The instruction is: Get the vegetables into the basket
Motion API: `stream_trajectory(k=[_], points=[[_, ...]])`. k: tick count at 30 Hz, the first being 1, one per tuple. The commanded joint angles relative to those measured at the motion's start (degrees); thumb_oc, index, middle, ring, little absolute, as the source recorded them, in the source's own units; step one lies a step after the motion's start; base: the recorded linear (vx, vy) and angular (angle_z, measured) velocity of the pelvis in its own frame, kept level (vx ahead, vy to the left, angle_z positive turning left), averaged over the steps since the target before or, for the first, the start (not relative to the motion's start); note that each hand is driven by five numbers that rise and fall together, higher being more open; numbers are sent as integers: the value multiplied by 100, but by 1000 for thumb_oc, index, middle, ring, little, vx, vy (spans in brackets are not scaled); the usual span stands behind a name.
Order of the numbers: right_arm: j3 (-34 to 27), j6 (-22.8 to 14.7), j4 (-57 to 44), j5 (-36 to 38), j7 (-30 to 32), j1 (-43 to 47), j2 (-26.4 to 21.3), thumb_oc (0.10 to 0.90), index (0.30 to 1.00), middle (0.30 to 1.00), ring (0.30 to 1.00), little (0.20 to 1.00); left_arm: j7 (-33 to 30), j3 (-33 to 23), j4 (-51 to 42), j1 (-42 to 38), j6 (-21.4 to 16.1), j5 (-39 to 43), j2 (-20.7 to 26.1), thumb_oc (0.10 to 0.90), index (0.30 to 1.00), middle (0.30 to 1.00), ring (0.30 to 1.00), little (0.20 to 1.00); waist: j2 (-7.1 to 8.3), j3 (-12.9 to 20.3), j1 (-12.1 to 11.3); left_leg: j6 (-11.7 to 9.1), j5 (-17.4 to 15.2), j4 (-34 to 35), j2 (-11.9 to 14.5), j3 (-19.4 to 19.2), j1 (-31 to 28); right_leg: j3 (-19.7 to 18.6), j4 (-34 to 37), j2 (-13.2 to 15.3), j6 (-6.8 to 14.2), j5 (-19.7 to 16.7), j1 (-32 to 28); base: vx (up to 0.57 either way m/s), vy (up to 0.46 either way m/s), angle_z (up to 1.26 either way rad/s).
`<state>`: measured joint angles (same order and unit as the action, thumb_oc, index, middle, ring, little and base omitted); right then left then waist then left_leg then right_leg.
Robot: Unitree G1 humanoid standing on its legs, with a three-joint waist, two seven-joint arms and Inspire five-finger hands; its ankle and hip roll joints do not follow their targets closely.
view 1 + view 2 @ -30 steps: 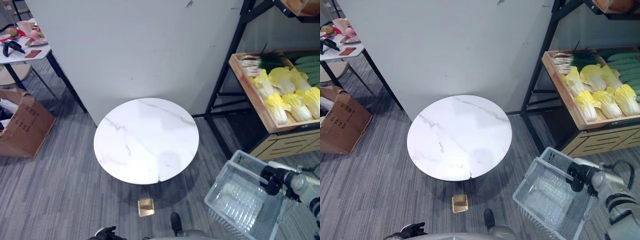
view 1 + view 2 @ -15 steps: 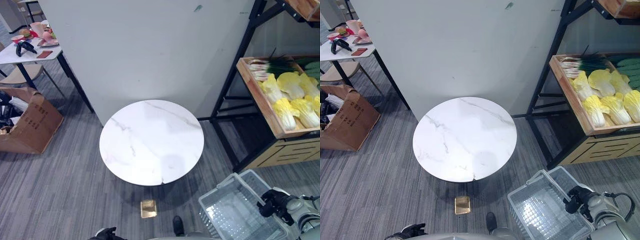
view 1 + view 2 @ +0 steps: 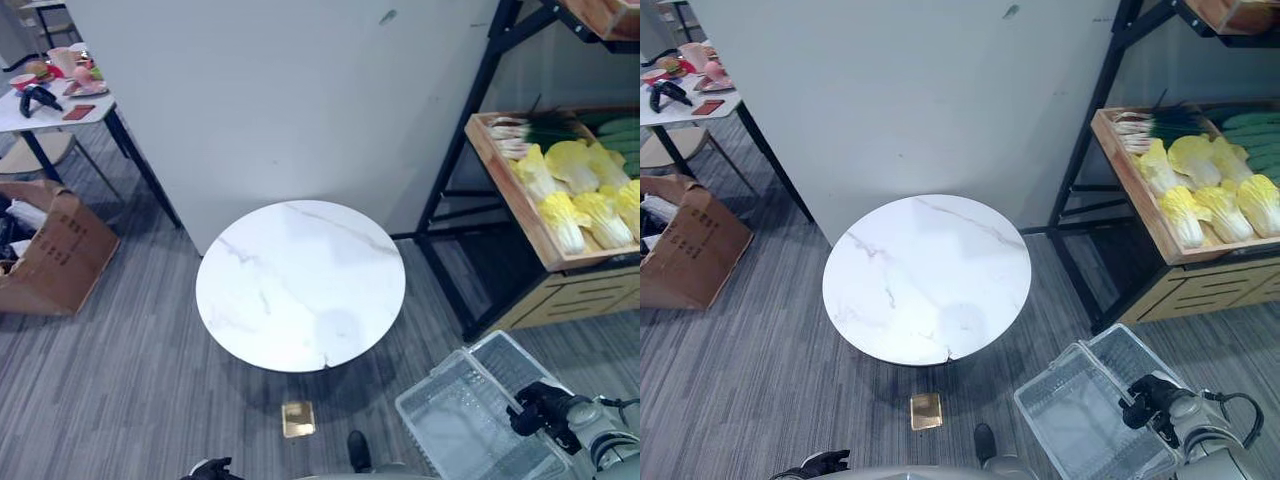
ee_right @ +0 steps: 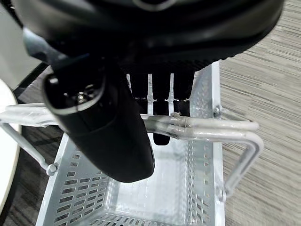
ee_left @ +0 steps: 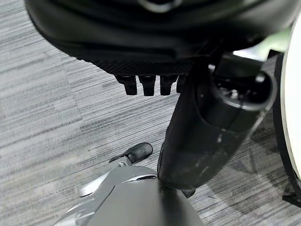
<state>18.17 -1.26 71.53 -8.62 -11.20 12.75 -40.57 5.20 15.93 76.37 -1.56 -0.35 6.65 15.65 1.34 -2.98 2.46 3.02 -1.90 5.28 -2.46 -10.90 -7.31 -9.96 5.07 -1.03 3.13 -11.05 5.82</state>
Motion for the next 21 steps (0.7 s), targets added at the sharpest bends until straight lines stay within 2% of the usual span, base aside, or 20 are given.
stream_trajectory(k=[1, 8, 10, 11, 13, 15, 16, 17, 18, 19, 20, 21], points=[[-160, -29, 103, 144, 192, 620, -169, 400, 300, 300, 300, 300, 31, 77, 77, -184, -101, -284, 118, 900, 1000, 1000, 1000, 1000, 44, -92, -37, 91, -366, -28, 40, 104, 69, -73, -379, -29, 402, 887, -642, -9, 65, -40], [-168, -19, -96, 376, 210, 776, -35, 400, 300, 300, 300, 300, -30, 164, 32, -277, -133, -396, 129, 900, 1000, 1000, 1000, 1000, -29, -228, 4, 170, -408, -28, -6, -207, 193, -357, -427, -19, 598, 633, -359, -21, 99, -43], [-97, -47, -333, 239, 250, 893, -88, 400, 300, 300, 300, 300, -34, 306, -52, -332, -172, -534, 123, 900, 1000, 1000, 1000, 1000, -136, -381, 139, 231, -473, -28, -63, -594, 276, -658, -368, -9, 764, 367, -123, -19, 168, -66], [-96, -47, -333, 239, 250, 896, -87, 400, 300, 300, 300, 300, -34, 304, -52, -333, -172, -535, 124, 900, 1000, 1000, 1000, 1000, -133, -374, 115, 229, -471, -28, -63, -621, 284, -686, -363, -13, 765, 354, -109, -16, 76, -86], [-153, -29, -538, 427, 286, 957, -7, 400, 300, 300, 300, 300, -55, 392, -95, -404, -182, -590, 129, 900, 1000, 1000, 1000, 1000, -170, -467, 216, 261, -507, -28, -70, -852, 317, -747, -351, -21, 842, 216, 23, -9, 59, -63], [-176, -42, -781, 447, 329, 975, 21, 400, 300, 300, 300, 300, -66, 394, -143, -440, -199, -589, 155, 900, 1000, 1000, 1000, 1000, -171, -537, 204, 258, -506, -34, -54, -1060, 363, -640, -368, -10, 898, 105, 160, -23, 28, -53], [-176, -40, -913, 450, 365, 963, 68, 400, 300, 300, 300, 300, -93, 374, -172, -478, -191, -590, 171, 900, 1000, 1000, 1000, 1000, -199, -590, 205, 264, -537, -41, -30, -1161, 373, -296, -400, 65, 885, 162, 228, -22, 0, -139], [-169, -35, -1169, 464, 393, 960, 145, 400, 300, 300, 300, 300, -134, 351, -240, -563, -181, -578, 214, 900, 1000, 1000, 1000, 1000, -242, -682, 152, 255, -568, -80, 62, -1355, 407, 767, -538, 315, 674, 386, 338, 18, -6, -136], [-100, -32, -1289, 413, 395, 961, 227, 400, 300, 300, 300, 300, -139, 293, -278, -554, -154, -562, 238, 900, 1000, 1000, 1000, 1000, -266, -727, 75, 198, -674, -181, 144, -1524, 402, 1927, -511, 636, 610, 595, 240, 15, -37, -97], [-57, -26, -1295, 391, 390, 973, 295, 400, 300, 300, 300, 300, -141, 251, -274, -512, -140, -564, 237, 900, 1000, 1000, 1000, 1000, -251, -744, 35, 190, -714, -274, 181, -1662, 417, 2321, -497, 772, 624, 585, 226, 29, -50, -35], [-4, -24, -1310, 376, 371, 990, 368, 400, 300, 300, 300, 300, -146, 189, -278, -474, -128, -566, 246, 900, 1000, 1000, 1000, 1000, -219, -741, -8, 185, -771, -376, 204, -1785, 433, 2552, -438, 870, 637, 545, 185, 13, -118, -112], [118, -22, -1230, 315, 351, 1073, 502, 400, 300, 300, 300, 300, -156, 127, -282, -422, -128, -557, 248, 900, 1000, 1000, 1000, 1000, -155, -721, -131, 162, -837, -461, 215, -1955, 441, 2968, -353, 1019, 671, 486, 71, 16, -101, -123]])
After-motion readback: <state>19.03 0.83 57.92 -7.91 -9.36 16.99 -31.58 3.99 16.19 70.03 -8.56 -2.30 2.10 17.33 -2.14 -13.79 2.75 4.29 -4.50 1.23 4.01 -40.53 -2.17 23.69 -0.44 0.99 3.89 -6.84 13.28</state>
